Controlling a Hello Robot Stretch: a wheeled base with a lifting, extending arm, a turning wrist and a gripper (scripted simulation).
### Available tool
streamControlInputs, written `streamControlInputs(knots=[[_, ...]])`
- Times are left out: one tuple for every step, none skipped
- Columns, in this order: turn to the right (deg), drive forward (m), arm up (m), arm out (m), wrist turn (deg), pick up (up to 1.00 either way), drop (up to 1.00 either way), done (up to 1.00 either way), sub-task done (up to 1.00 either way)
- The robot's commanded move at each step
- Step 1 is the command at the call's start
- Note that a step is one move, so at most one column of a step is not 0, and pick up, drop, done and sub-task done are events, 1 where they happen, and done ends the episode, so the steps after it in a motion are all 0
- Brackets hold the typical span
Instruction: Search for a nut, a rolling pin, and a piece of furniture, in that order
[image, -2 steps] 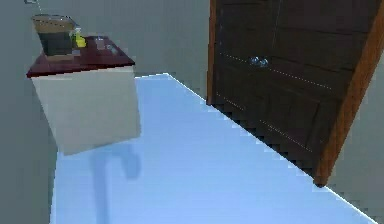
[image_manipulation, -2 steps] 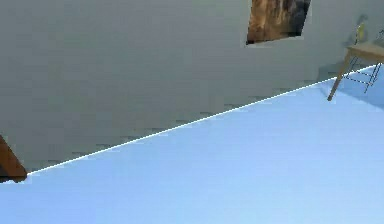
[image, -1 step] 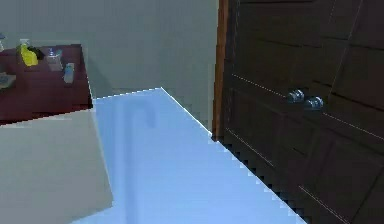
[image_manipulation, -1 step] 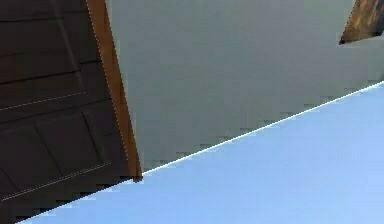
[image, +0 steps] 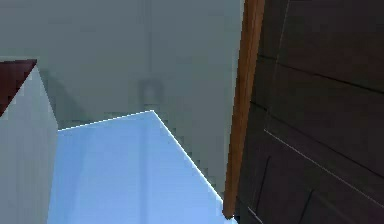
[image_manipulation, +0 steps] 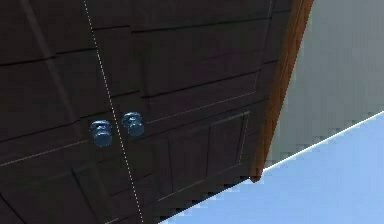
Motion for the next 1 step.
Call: streamControlInputs(knots=[[-9.0, 0.00, 0.00, 0.00, 0.0, 0.00, 0.00, 0.00, 0.00]])
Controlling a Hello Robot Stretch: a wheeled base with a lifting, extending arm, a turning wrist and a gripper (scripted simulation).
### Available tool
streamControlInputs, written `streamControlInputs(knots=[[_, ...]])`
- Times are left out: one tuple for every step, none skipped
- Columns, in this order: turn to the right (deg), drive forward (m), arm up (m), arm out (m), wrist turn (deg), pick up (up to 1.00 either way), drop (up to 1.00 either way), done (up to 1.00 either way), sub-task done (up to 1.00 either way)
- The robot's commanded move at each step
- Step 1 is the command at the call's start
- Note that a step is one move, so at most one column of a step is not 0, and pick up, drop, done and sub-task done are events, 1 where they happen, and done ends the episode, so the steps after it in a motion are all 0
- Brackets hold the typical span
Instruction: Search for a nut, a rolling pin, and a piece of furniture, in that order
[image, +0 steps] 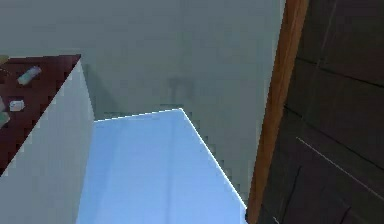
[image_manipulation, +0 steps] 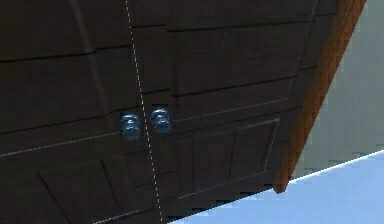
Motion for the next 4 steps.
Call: streamControlInputs(knots=[[0.0, 0.15, 0.00, 0.00, 0.0, 0.00, 0.00, 0.00, 0.00], [-18.0, 0.00, 0.00, 0.00, 0.0, 0.00, 0.00, 0.00, 0.00], [-3.0, 0.00, 0.00, 0.00, 0.0, 0.00, 0.00, 0.00, 0.00], [0.0, 1.00, 0.00, 0.00, 0.0, 0.00, 0.00, 0.00, 0.00]])
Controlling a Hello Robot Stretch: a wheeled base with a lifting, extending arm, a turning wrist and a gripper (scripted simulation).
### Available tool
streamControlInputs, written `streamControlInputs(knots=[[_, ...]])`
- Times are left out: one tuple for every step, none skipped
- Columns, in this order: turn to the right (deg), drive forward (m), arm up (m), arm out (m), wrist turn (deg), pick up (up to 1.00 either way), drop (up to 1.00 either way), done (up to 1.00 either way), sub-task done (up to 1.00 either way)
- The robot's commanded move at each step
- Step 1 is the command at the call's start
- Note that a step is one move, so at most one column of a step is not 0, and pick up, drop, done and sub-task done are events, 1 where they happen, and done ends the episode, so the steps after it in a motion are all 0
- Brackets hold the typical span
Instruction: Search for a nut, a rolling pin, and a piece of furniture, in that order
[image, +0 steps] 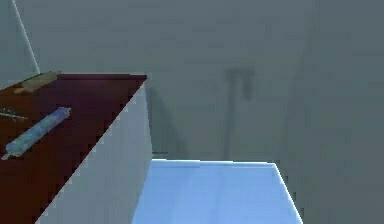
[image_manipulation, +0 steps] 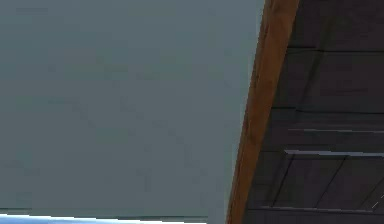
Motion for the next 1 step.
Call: streamControlInputs(knots=[[0.0, 0.20, 0.00, 0.00, 0.0, 0.00, 0.00, 0.00, 0.00]])
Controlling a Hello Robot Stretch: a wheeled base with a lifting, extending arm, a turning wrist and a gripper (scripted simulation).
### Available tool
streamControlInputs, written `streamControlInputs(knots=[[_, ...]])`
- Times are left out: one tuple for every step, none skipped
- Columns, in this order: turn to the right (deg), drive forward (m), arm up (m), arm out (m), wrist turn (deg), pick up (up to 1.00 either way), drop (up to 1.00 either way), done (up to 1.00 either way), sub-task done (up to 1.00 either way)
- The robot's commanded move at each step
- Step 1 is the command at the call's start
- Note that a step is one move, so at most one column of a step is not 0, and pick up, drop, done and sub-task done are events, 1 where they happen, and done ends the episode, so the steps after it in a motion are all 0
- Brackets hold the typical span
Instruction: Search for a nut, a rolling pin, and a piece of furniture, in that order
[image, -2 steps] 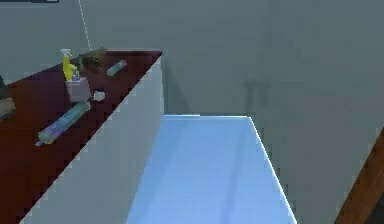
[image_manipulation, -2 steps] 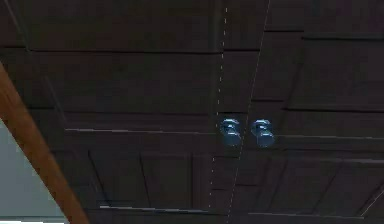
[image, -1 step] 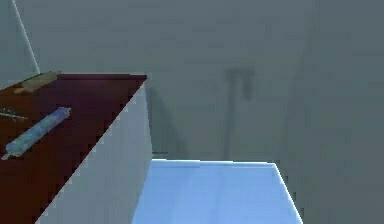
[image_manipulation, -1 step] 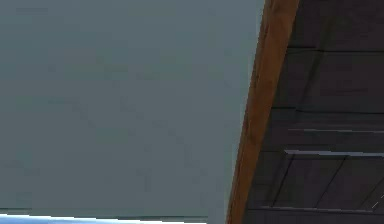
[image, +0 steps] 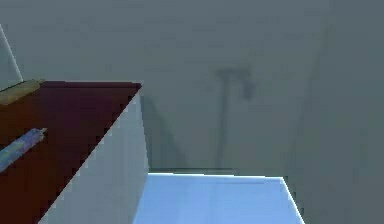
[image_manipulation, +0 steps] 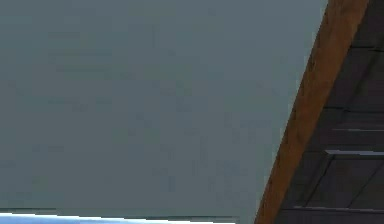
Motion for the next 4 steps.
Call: streamControlInputs(knots=[[-45.0, 0.00, 0.00, 0.00, 0.0, 0.00, 0.00, 0.00, 0.00], [0.0, 0.00, 0.00, 0.00, 0.0, 0.00, 0.00, 0.00, 1.00], [-45.0, 0.00, 0.00, 0.00, 0.0, 0.00, 0.00, 0.00, 0.00], [-27.0, 0.00, 0.00, 0.00, 0.0, 0.00, 0.00, 0.00, 0.00]])
